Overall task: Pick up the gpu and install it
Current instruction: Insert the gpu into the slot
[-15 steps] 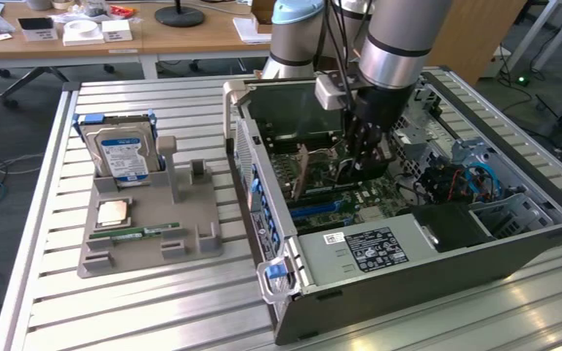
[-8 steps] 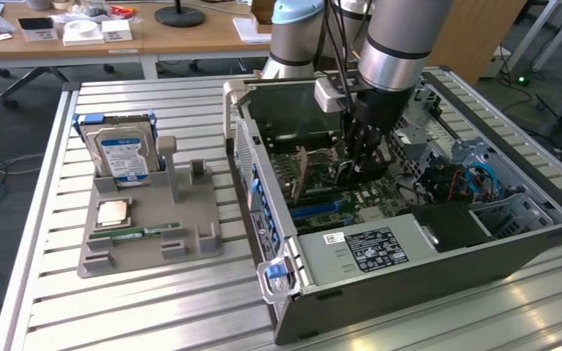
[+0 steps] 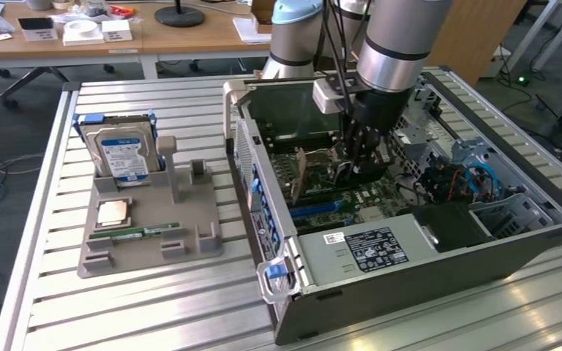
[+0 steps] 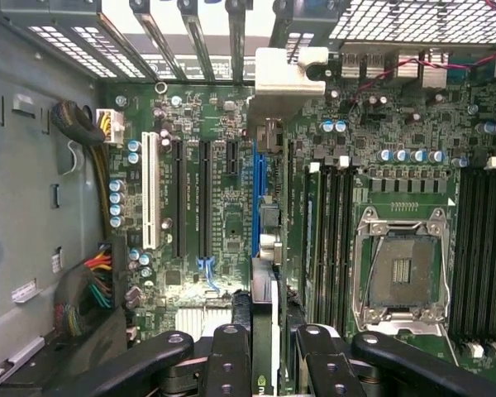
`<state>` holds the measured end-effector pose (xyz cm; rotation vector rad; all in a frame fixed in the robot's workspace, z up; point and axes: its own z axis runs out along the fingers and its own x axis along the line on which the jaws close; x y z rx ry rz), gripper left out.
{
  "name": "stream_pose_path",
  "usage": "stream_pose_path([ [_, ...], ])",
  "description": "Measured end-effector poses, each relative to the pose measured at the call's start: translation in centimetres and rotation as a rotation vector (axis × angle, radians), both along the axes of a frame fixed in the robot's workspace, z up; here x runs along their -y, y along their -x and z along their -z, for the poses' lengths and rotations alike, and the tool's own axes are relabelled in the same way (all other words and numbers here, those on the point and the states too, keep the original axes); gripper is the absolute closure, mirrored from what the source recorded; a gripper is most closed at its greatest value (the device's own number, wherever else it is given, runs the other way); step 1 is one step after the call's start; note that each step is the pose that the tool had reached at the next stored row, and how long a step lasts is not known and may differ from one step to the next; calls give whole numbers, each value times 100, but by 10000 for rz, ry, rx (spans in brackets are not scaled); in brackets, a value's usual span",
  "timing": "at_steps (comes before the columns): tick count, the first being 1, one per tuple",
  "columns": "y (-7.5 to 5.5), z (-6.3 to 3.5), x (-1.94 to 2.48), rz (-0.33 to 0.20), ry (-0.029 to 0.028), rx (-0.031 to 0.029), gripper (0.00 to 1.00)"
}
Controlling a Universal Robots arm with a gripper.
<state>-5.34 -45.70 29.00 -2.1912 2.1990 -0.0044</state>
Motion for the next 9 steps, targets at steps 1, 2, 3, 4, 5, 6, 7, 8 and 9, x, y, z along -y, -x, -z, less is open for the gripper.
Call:
stream_pose_path([
  [1,1,0,0,-1,0,0,74],
  [2,2,0,1,-1,1,0,74],
  [3,2,0,1,-1,1,0,74],
  [4,2,0,1,-1,1,0,74],
  [5,2,-1,1,-1,1,0,74],
  [6,2,0,1,-1,2,-1,74],
  [7,3,2,1,-1,2,0,74],
  [8,3,6,1,-2,0,0,74],
  [9,3,10,1,-1,-1,1,74],
])
